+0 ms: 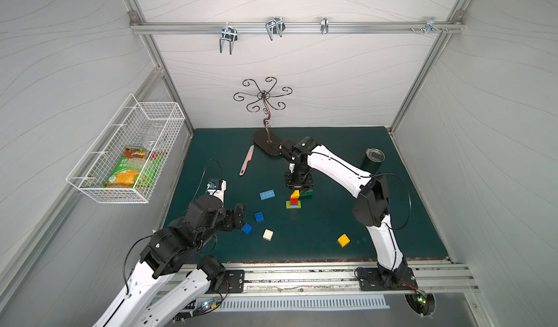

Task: Assemble the number 1 with lego
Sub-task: Place the lego brick at the center of the board.

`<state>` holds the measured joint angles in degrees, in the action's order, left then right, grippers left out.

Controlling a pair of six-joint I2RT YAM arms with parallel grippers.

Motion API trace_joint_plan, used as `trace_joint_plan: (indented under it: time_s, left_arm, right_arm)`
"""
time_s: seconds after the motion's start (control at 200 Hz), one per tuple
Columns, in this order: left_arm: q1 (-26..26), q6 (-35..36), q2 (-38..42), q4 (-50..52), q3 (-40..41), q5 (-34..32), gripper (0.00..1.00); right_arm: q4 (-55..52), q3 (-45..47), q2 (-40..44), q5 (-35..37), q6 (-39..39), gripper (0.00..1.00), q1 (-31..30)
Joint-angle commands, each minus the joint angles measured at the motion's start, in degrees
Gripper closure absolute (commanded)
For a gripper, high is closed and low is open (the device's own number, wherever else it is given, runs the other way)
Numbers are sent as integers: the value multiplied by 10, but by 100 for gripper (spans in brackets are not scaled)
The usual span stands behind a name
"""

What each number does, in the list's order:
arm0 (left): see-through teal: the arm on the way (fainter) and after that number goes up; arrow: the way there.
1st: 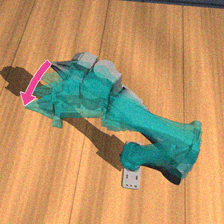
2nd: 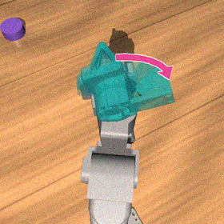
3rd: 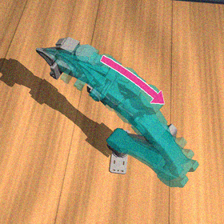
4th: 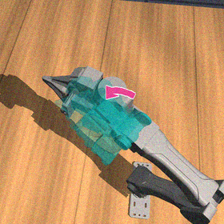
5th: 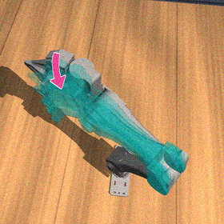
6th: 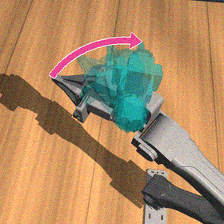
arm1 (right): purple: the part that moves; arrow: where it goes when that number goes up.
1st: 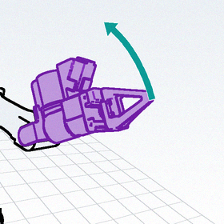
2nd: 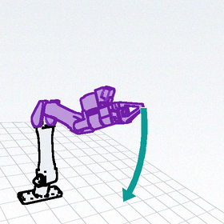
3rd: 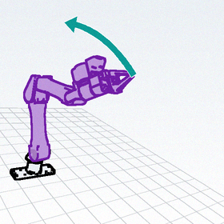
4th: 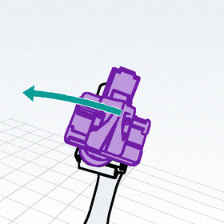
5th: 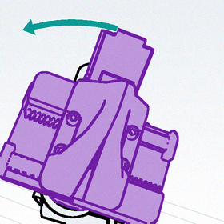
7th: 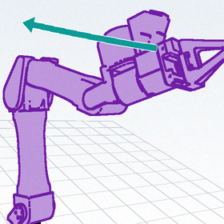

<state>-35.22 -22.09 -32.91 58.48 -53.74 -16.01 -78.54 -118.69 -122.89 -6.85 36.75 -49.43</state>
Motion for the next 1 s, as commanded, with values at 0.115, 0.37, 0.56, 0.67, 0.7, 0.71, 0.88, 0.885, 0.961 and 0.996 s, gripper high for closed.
trace_joint_plan:
  time_s: [0.115, 0.37, 0.56, 0.67, 0.7, 0.71, 0.88, 0.885, 0.961, 0.996]
  left_arm:
    - [3, -2, 2, -24, -3, -15, 0]
    - [3, -2, -4, -23, -4, -15, 0]
    - [3, -5, -4, -21, -4, -21, 0]
    - [3, -6, -5, -20, -5, -24, 0]
    - [3, -6, -5, -20, -5, -24, 0]
    - [3, -6, -5, -20, -5, -25, 0]
    - [3, -8, -6, -18, -5, -29, 0]
    - [3, -8, -6, -18, -5, -30, 0]
    - [3, -9, -5, -17, -4, -31, 0]
    - [3, -9, -4, -17, -5, -32, 0]
  right_arm:
    - [73, 199, 115, 13, 39, 95, -46]
    - [252, 416, 164, 12, 81, 95, -82]
    - [283, 435, 127, 23, 93, 92, -83]
    - [293, 443, 107, 12, 94, 88, -83]
    - [296, 447, 104, 10, 95, 87, -83]
    - [297, 448, 103, 10, 94, 87, -83]
    - [299, 453, 103, 9, 91, 58, -83]
    - [298, 454, 104, 9, 91, 57, -83]
    - [289, 453, 116, 17, 93, 46, -84]
    - [283, 452, 123, 20, 94, 44, -83]
